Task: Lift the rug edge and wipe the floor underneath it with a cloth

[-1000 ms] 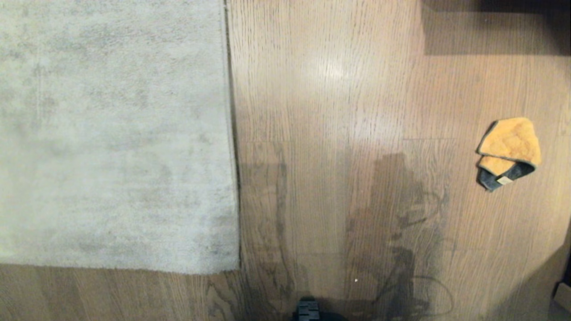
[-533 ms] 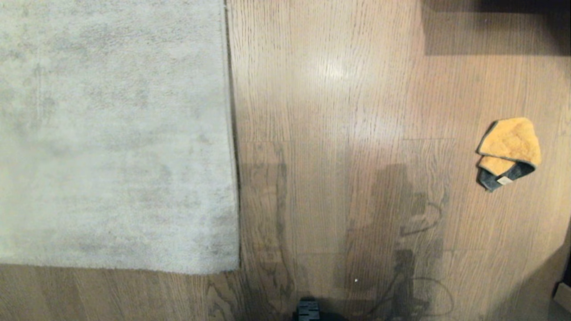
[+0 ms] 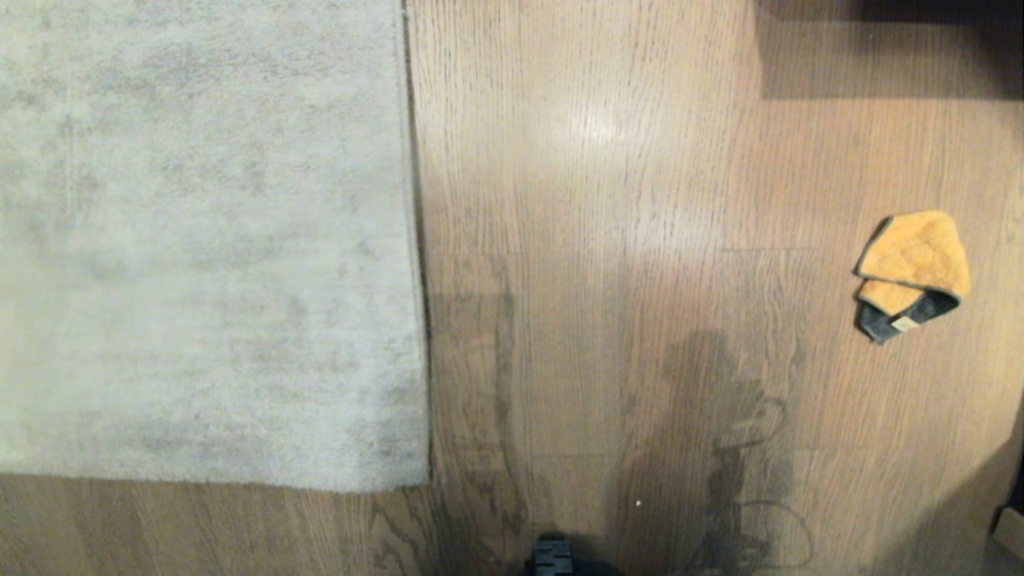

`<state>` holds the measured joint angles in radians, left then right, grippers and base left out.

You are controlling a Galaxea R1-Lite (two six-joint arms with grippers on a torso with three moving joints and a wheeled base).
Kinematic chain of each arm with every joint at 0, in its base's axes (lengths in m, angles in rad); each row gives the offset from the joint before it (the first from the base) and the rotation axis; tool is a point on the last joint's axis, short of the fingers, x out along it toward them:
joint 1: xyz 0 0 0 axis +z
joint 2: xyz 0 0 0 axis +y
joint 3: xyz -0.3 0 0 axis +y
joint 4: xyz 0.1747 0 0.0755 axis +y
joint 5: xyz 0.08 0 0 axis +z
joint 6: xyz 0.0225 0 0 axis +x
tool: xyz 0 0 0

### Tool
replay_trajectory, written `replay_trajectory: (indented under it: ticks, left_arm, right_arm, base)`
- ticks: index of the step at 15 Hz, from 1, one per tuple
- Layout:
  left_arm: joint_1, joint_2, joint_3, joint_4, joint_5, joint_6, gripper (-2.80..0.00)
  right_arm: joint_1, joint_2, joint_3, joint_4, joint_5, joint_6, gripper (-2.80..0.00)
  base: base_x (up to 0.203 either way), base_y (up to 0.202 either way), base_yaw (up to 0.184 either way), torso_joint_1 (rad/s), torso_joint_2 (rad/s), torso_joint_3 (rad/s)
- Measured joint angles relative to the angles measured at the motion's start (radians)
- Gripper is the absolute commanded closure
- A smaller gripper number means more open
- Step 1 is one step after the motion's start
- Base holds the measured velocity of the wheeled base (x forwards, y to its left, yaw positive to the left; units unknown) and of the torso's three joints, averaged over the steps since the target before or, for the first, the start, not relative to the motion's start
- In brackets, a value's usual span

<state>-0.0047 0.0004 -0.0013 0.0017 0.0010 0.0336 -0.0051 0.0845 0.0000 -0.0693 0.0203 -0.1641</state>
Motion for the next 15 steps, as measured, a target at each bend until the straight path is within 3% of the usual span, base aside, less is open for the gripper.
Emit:
replay_trajectory:
  ticks: [2,15]
  left_arm:
    - [0.0,0.0,0.0,0.0,0.0,0.0,0.0]
    - [0.0,0.0,0.0,0.0,0.0,0.0,0.0]
  right_arm:
    - [0.002,-0.047,0.0,0.074,0.008,0.003,0.0]
    - [0.003,-0.088,0.0,0.077,0.003,0.102,0.0]
  base:
    - [0.0,0.0,0.0,0.0,0.0,0.0]
    - [0.0,0.0,0.0,0.0,0.0,0.0]
